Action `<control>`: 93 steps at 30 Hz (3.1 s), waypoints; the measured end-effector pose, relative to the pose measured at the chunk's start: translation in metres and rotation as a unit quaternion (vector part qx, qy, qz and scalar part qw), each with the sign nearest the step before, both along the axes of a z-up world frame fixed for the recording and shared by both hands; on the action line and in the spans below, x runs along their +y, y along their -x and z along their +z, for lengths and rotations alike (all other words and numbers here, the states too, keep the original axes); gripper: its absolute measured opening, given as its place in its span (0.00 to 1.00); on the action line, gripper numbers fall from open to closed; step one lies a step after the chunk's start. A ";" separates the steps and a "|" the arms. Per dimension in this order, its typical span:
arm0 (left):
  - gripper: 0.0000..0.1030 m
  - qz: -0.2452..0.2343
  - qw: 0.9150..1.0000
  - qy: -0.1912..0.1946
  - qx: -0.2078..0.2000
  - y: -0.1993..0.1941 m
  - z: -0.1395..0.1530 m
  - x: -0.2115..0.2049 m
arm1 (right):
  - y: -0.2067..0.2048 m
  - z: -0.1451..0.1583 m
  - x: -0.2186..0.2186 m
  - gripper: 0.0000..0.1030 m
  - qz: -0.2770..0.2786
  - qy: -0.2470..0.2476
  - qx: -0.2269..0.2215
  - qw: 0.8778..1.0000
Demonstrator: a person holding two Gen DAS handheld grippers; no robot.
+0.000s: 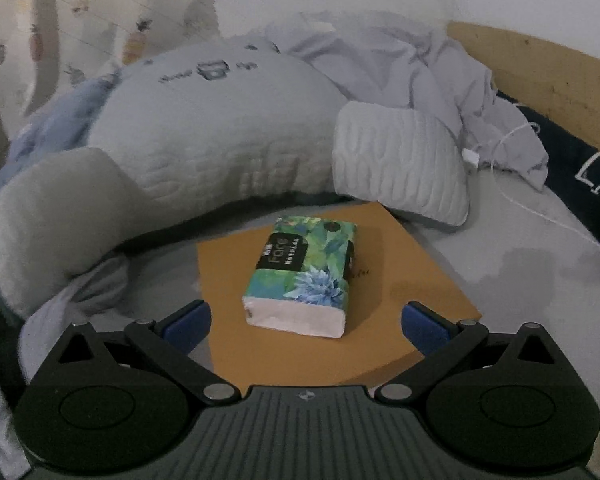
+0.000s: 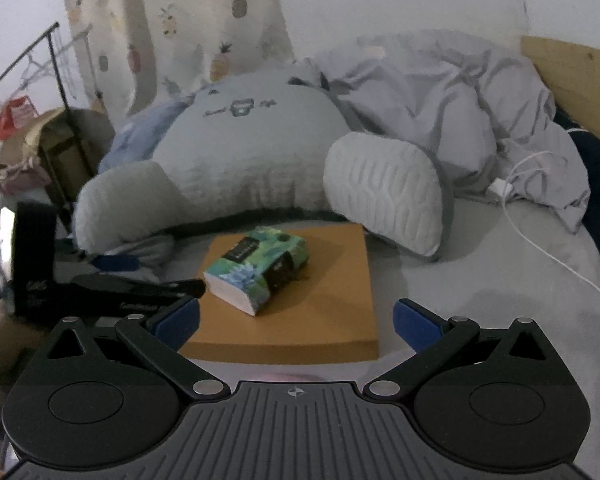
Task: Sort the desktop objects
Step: 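Move the left gripper down over the green floral tissue pack, then close the left gripper on the tissue pack, then lift the tissue pack with the left gripper and carry it toward the box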
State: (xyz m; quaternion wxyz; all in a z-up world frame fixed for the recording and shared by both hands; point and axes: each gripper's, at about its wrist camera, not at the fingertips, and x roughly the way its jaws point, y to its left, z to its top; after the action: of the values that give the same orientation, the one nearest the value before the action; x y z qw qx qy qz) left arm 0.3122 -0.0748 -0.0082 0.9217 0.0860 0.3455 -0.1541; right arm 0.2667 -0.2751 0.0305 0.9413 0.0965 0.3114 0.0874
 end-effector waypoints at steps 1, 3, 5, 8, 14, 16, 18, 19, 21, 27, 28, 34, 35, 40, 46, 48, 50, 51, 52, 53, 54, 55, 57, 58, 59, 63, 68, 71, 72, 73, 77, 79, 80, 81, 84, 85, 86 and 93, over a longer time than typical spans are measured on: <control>1.00 -0.003 1.000 -0.001 0.003 -0.007 -0.003 -0.001 | -0.003 -0.003 -0.001 1.00 0.000 -0.001 0.003 1.000; 1.00 -0.006 1.000 -0.006 0.008 -0.022 -0.010 -0.003 | -0.009 -0.008 -0.003 1.00 0.001 -0.002 0.008 1.000; 1.00 -0.008 1.000 -0.012 0.015 -0.038 -0.017 -0.007 | -0.016 -0.013 -0.003 1.00 0.001 -0.002 0.013 1.000; 1.00 -0.014 0.999 -0.024 0.020 -0.057 -0.029 -0.012 | -0.025 -0.021 -0.004 1.00 0.002 -0.007 0.020 1.000; 1.00 -0.019 0.999 -0.032 0.039 -0.091 -0.050 -0.019 | -0.037 -0.033 -0.006 1.00 0.008 -0.034 0.039 0.999; 1.00 -0.026 0.998 -0.033 0.046 -0.099 -0.057 -0.021 | -0.040 -0.036 -0.005 1.00 0.010 -0.037 0.042 0.998; 1.00 -0.033 0.997 -0.032 0.054 -0.106 -0.063 -0.023 | -0.042 -0.038 -0.004 1.00 0.010 -0.039 0.045 0.998; 1.00 -0.037 0.997 -0.031 0.058 -0.109 -0.066 -0.023 | -0.043 -0.040 -0.004 1.00 0.010 -0.040 0.046 0.998; 1.00 -0.040 0.997 -0.034 0.065 -0.116 -0.072 -0.025 | -0.045 -0.042 -0.004 1.00 0.011 -0.040 0.049 0.998; 1.00 -0.054 0.994 -0.040 0.081 -0.128 -0.084 -0.029 | -0.049 -0.047 -0.003 1.00 0.011 -0.040 0.056 0.998; 1.00 -0.053 0.994 -0.040 0.084 -0.130 -0.086 -0.029 | -0.050 -0.048 -0.003 1.00 0.012 -0.040 0.058 0.997; 1.00 -0.043 0.994 -0.049 0.091 -0.136 -0.097 -0.033 | -0.053 -0.052 -0.001 1.00 0.013 -0.044 0.062 0.997; 1.00 -0.040 0.994 -0.047 0.092 -0.136 -0.097 -0.033 | -0.053 -0.052 -0.001 1.00 0.013 -0.044 0.062 0.997; 1.00 -0.023 0.995 -0.034 0.093 -0.136 -0.094 -0.033 | -0.051 -0.053 -0.002 1.00 0.012 -0.043 0.065 0.997; 0.98 -0.018 0.995 -0.033 0.088 -0.126 -0.085 -0.030 | -0.044 -0.054 -0.006 1.00 0.008 -0.044 0.066 0.997; 0.98 -0.017 0.996 -0.034 0.085 -0.122 -0.081 -0.027 | -0.042 -0.053 -0.007 1.00 0.005 -0.044 0.066 0.997; 0.98 -0.013 0.996 -0.032 0.082 -0.117 -0.076 -0.024 | -0.038 -0.052 -0.008 1.00 0.002 -0.045 0.065 0.997; 0.98 -0.011 0.996 -0.028 0.080 -0.114 -0.072 -0.022 | -0.035 -0.051 -0.008 1.00 0.001 -0.046 0.064 0.997; 0.97 -0.009 0.997 -0.026 0.079 -0.110 -0.069 -0.020 | -0.032 -0.050 -0.009 1.00 0.001 -0.045 0.064 0.997; 0.97 -0.007 0.997 -0.023 0.077 -0.107 -0.065 -0.019 | -0.030 -0.049 -0.009 1.00 0.000 -0.044 0.064 0.997; 0.97 -0.006 0.997 -0.021 0.075 -0.104 -0.061 -0.017 | -0.028 -0.048 -0.009 1.00 0.000 -0.044 0.064 0.997; 0.97 -0.004 0.997 -0.019 0.073 -0.100 -0.057 -0.015 | -0.025 -0.046 -0.010 1.00 -0.001 -0.043 0.063 0.997; 0.97 -0.003 0.998 -0.016 0.069 -0.093 -0.048 -0.011 | -0.019 -0.042 -0.010 1.00 -0.002 -0.042 0.061 0.997; 0.97 -0.002 0.998 -0.013 0.066 -0.089 -0.043 -0.010 | -0.016 -0.041 -0.011 1.00 -0.003 -0.043 0.060 0.997; 0.97 0.000 0.998 -0.011 0.062 -0.085 -0.037 -0.007 | -0.014 -0.039 -0.012 1.00 -0.004 -0.043 0.060 0.997; 0.97 0.008 0.999 0.002 0.041 -0.066 -0.006 0.002 | 0.001 -0.025 -0.012 1.00 -0.005 -0.044 0.048 0.998; 0.97 0.011 1.000 0.022 0.000 -0.029 0.047 0.012 | 0.025 0.004 -0.014 1.00 -0.003 -0.051 0.021 0.999; 0.97 0.013 0.999 0.032 -0.025 -0.004 0.080 0.018 | 0.042 0.029 -0.014 1.00 0.001 -0.053 -0.004 0.999; 0.97 0.014 0.999 0.035 -0.034 0.007 0.092 0.020 | 0.048 0.037 -0.014 1.00 0.003 -0.052 -0.014 0.999; 0.97 0.014 0.998 0.038 -0.040 0.016 0.103 0.023 | 0.055 0.047 -0.014 1.00 0.005 -0.051 -0.024 0.998; 0.97 0.016 0.997 0.049 -0.063 0.058 0.144 0.029 | 0.081 0.078 -0.016 1.00 0.013 -0.049 -0.055 0.997; 0.97 0.019 0.996 0.055 -0.074 0.079 0.161 0.032 | 0.097 0.092 -0.017 1.00 0.019 -0.046 -0.069 0.996; 0.97 0.020 0.995 0.057 -0.080 0.090 0.170 0.034 | 0.105 0.098 -0.017 1.00 0.021 -0.045 -0.075 0.996; 0.97 0.020 0.995 0.059 -0.084 0.102 0.178 0.036 | 0.114 0.104 -0.017 1.00 0.025 -0.044 -0.081 0.995; 0.97 0.017 0.994 0.055 -0.098 0.136 0.194 0.039 | 0.138 0.117 -0.017 1.00 0.032 -0.041 -0.096 0.994; 0.97 0.017 0.993 0.053 -0.101 0.146 0.198 0.041 | 0.146 0.121 -0.017 1.00 0.035 -0.041 -0.100 0.994; 0.97 0.017 0.993 0.052 -0.104 0.156 0.203 0.042 | 0.154 0.125 -0.017 1.00 0.037 -0.040 -0.104 0.993; 0.97 0.030 0.990 0.061 -0.122 0.217 0.209 0.054 | 0.199 0.127 -0.014 1.00 0.048 -0.040 -0.106 0.992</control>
State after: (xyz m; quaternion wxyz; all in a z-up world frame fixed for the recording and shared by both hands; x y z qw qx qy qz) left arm 0.0951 -0.0211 0.2006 0.9646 0.0376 0.2232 -0.1353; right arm 0.0678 -0.2895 0.1574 0.9592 0.1087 0.2102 0.1546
